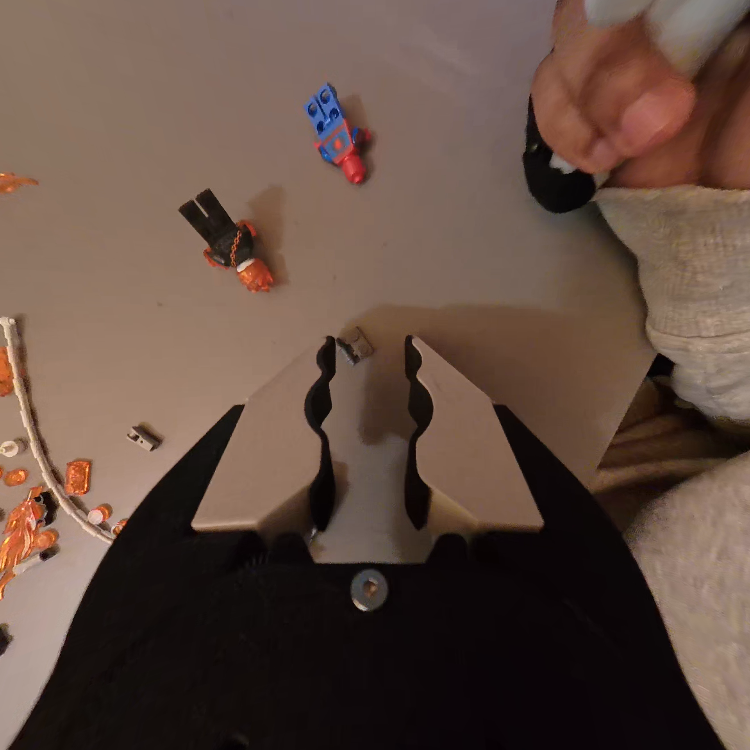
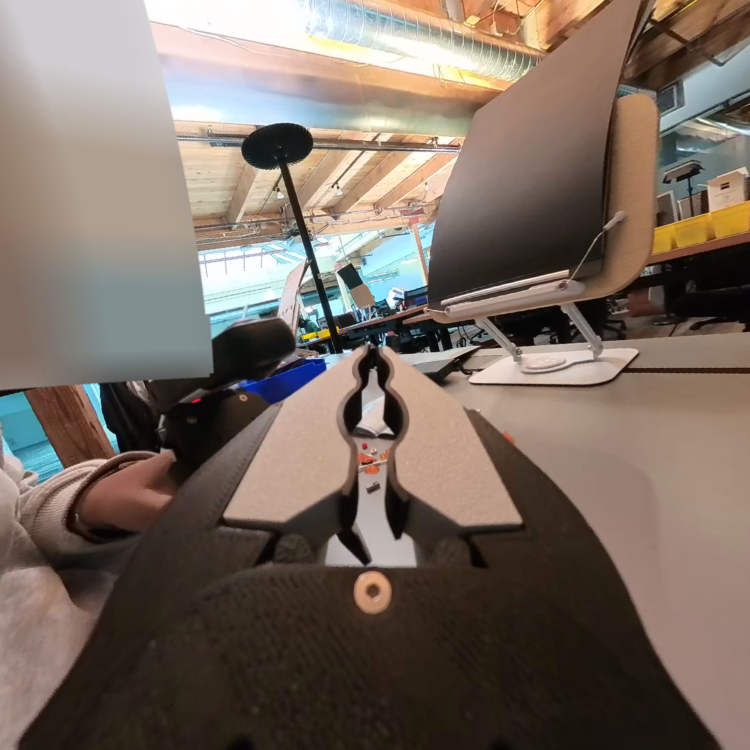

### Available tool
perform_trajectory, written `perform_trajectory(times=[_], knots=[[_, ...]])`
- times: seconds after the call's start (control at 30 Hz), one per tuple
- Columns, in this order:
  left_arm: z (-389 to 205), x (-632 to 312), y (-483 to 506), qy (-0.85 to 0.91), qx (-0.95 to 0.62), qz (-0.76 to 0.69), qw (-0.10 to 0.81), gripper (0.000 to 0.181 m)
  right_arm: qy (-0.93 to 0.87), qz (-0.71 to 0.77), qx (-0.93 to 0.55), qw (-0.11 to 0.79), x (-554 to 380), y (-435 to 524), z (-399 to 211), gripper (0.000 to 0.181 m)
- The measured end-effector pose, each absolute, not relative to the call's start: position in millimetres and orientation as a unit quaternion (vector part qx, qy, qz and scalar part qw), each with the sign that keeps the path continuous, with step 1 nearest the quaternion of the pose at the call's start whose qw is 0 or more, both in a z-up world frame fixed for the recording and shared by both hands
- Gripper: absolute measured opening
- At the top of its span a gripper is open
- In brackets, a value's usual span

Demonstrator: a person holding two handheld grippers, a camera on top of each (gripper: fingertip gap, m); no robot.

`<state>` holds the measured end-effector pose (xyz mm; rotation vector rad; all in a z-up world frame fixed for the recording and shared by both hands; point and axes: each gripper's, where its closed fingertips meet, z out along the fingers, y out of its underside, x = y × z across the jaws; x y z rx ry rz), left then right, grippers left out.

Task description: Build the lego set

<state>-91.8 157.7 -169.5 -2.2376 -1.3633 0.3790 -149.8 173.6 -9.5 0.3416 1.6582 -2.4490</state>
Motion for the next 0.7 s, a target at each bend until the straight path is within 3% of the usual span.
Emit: perform_trajectory(times=[0.13, 0.23, 0.7], knots=[[-174.1, -92.4, 159.3, -0.499, -0.824, 0.131, 0.236, 0.034, 0.552, -0.822, 0.116, 0.083, -150.2, 174.7, -8.8, 0.0], [-174.9, -87.7, 165.2, -0.489, -0.832, 0.111, 0.239, 0.024, 0.549, -0.823, 0.117, 0.084, -150.8, 175.4, -8.3, 0.0], [-174.2, -77.0, 187.7, -0.427, -0.864, 0.084, 0.254, 0.024, 0.542, -0.827, 0.123, 0.09, -154.4, 177.2, -7.4, 0.0]])
